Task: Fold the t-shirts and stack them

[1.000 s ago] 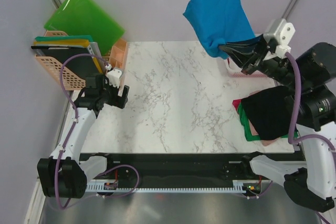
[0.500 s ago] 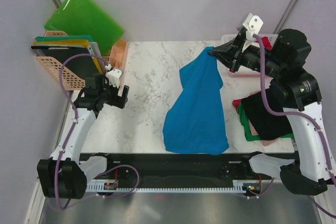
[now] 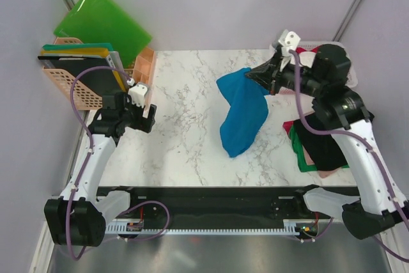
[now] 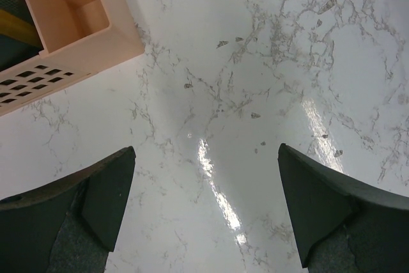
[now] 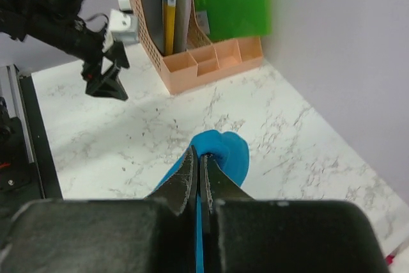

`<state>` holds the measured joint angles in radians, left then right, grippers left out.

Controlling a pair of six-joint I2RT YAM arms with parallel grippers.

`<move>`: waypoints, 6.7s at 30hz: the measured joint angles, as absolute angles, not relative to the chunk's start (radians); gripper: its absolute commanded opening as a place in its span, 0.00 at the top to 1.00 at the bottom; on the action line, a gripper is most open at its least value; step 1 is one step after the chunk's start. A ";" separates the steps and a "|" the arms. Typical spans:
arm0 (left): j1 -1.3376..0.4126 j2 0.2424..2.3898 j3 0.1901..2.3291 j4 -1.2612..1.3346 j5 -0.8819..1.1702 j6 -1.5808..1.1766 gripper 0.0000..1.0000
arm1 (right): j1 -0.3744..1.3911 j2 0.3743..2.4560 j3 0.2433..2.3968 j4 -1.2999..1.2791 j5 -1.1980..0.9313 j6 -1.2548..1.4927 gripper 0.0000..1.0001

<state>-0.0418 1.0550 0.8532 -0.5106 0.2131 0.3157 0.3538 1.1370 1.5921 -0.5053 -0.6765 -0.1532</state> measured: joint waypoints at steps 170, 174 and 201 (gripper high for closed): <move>-0.044 1.097 0.852 -0.527 0.212 0.315 0.00 | 0.836 1.561 1.005 -0.795 -0.299 -0.366 0.40; -0.044 1.095 0.852 -0.527 0.212 0.315 0.00 | 0.836 1.577 0.992 -0.768 -0.290 -0.366 0.40; -0.044 1.067 0.852 -0.527 0.212 0.315 0.00 | 0.835 1.658 0.960 -0.606 -0.187 -0.381 1.00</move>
